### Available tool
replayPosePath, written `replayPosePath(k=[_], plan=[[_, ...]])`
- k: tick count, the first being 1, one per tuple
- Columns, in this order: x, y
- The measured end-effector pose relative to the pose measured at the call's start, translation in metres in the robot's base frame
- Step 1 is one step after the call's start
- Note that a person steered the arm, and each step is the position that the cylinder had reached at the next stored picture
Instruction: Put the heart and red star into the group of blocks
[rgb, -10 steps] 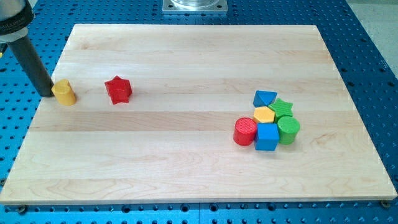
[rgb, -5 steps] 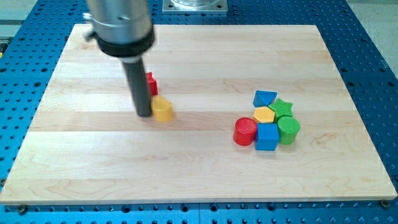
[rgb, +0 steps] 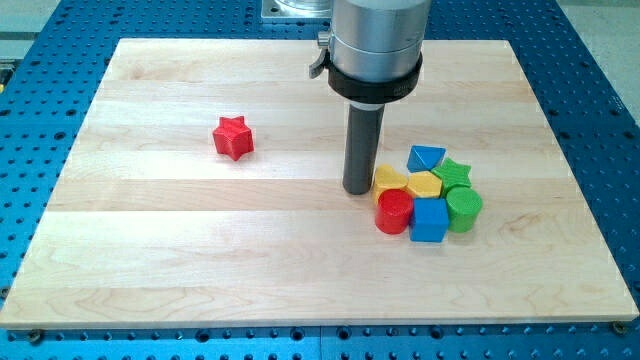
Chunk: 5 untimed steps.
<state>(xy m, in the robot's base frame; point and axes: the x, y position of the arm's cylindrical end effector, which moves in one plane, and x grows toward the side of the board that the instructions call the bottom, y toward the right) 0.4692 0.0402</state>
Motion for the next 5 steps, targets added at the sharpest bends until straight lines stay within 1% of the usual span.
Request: replayPosePath(k=[1,2,3,4,5], plan=[[0.000,-0.121],[-0.011,-0.228],[-0.080,-0.187],[-0.061,-0.103],[-0.046,-0.044]])
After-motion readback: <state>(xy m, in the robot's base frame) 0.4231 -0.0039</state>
